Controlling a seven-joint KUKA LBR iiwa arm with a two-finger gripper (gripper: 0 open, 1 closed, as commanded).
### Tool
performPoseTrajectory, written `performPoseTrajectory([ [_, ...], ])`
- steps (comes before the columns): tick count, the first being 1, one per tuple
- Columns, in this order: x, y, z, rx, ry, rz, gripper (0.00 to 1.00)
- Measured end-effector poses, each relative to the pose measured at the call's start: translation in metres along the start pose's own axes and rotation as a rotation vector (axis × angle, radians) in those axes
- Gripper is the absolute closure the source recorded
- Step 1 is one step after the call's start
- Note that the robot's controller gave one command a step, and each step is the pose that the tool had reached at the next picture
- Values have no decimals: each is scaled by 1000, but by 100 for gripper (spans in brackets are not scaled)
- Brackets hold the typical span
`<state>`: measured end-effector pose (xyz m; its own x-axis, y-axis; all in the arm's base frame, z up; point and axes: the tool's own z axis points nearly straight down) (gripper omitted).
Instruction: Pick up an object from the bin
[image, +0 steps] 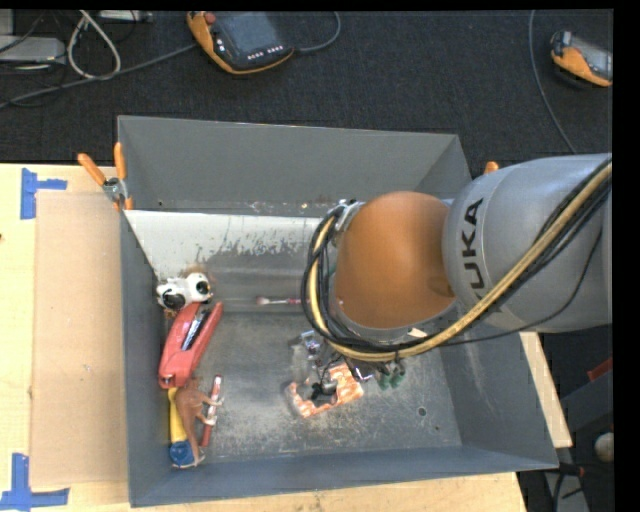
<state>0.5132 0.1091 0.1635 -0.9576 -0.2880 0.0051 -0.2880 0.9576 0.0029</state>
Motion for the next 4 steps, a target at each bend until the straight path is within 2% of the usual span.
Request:
performPoseTrajectory([
  [1, 4, 3, -30, -2, -5, 175, 100],
  [2, 18, -43, -54, -1, -2, 72, 100],
  [3, 21, -46, -29, -3, -2, 243, 100],
  [4, 28, -56, 31, -1, -9, 224, 100],
])
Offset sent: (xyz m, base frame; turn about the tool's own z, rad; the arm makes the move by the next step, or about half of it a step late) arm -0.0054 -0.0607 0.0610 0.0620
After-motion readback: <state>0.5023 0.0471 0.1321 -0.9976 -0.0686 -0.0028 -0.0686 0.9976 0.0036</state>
